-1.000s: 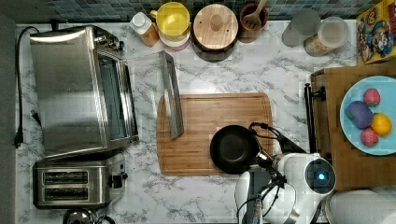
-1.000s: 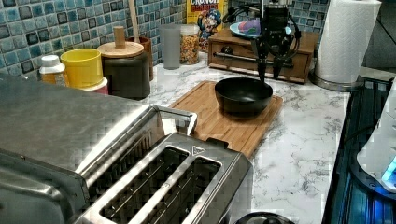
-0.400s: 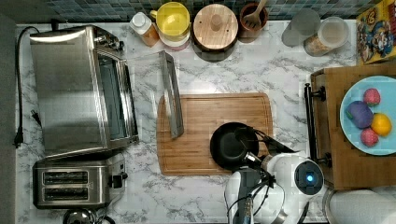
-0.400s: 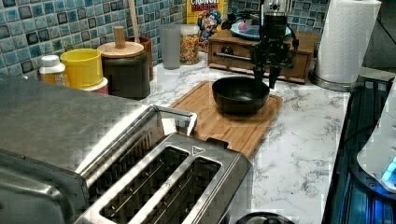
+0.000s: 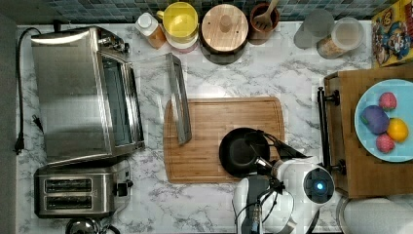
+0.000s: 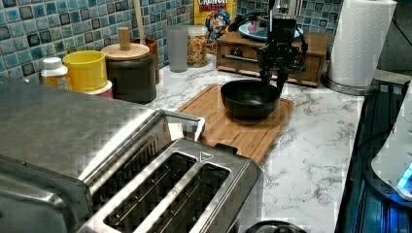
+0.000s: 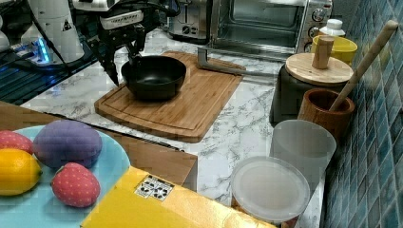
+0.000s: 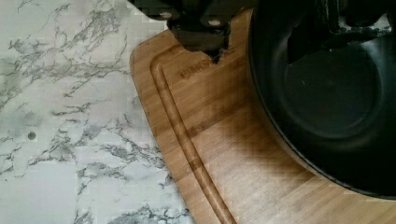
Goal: Pick up the bowl.
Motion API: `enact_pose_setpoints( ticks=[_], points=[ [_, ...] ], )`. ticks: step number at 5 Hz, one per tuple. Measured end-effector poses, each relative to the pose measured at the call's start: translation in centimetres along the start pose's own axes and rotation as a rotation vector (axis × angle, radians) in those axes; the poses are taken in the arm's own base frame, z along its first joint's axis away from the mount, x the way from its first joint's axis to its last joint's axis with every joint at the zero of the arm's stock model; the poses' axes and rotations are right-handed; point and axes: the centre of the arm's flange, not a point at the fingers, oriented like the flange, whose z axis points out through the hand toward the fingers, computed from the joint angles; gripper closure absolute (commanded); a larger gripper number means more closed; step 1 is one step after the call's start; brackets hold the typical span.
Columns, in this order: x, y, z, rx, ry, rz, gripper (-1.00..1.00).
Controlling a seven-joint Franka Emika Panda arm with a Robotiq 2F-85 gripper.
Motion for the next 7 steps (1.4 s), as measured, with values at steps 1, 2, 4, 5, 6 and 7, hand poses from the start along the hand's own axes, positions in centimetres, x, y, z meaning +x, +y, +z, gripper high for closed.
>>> enact_pose_setpoints(
  ticks=[1, 2, 4, 5, 6, 7],
  points=[
    [0.0, 0.1, 0.3, -0.004, -0.009, 0.004, 1.0],
    [0.0, 0.1, 0.9, -0.01, -0.021, 0.005, 1.0],
    [0.1, -0.9, 1.0, -0.017, -0.021, -0.017, 1.0],
    [-0.1, -1.0, 0.9, -0.016, -0.018, -0.015, 1.0],
    [0.0, -1.2, 0.1, -0.009, 0.001, 0.011, 1.0],
    [-0.1, -2.4, -1.5, 0.001, 0.038, 0.095, 1.0]
  ],
)
